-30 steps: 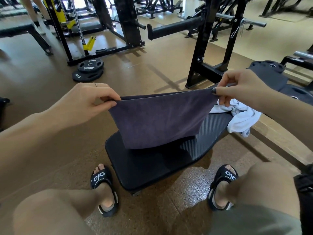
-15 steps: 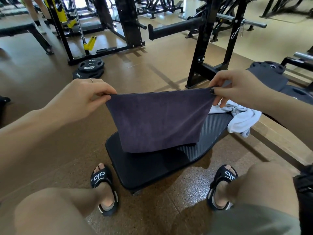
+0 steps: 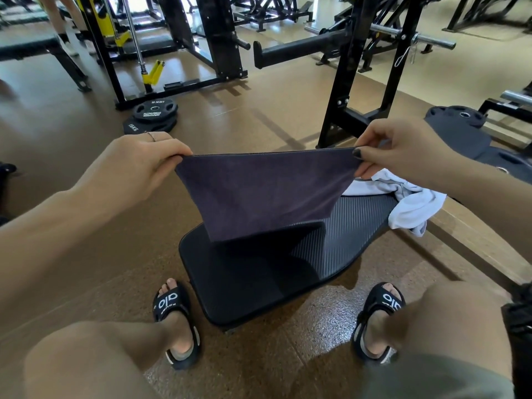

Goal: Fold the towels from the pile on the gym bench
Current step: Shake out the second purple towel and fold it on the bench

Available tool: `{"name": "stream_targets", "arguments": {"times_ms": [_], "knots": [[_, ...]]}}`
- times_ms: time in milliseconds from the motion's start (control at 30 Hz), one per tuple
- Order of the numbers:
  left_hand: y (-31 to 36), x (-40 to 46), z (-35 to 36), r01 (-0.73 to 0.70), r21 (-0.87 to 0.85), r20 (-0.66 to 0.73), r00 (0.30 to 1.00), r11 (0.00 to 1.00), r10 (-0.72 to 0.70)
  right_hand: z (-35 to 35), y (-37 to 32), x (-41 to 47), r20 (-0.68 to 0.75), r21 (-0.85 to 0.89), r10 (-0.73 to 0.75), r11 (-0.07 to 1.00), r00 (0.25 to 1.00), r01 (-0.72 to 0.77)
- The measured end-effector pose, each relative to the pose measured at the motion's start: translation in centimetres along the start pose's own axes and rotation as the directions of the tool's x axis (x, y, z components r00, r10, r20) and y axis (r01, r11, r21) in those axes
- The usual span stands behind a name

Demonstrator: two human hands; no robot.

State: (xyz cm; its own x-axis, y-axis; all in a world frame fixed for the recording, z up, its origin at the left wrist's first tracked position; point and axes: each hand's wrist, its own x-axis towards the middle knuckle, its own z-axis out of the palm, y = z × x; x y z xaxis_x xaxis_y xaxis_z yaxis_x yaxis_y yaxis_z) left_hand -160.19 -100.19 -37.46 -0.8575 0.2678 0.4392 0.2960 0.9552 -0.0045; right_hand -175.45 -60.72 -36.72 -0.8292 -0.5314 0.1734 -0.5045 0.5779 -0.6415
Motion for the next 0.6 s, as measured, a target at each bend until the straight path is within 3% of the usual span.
{"name": "stream_targets", "arguments": {"times_ms": [300,467,600], "knots": [[-2.5,4.9,3.1,0.198,0.175,-0.003,0.98,0.964,-0.2,2.2,0.6,7.3,-0.12,-0.212,-0.044,0.977,0.992,0.018],[-4.8,6.7,1.8,0.327,0.154,-0.157,0.94,0.932,-0.304,2.2,-0.5,9.8,-0.31,-0.23,-0.143,0.971,0.94,0.071],[-2.6,2.2,3.9,0.267,0.119,-0.129,0.959,0.956,-0.252,5.0,1.9,6.3,-0.271,-0.28,-0.194,0.953,0.943,0.115]]}}
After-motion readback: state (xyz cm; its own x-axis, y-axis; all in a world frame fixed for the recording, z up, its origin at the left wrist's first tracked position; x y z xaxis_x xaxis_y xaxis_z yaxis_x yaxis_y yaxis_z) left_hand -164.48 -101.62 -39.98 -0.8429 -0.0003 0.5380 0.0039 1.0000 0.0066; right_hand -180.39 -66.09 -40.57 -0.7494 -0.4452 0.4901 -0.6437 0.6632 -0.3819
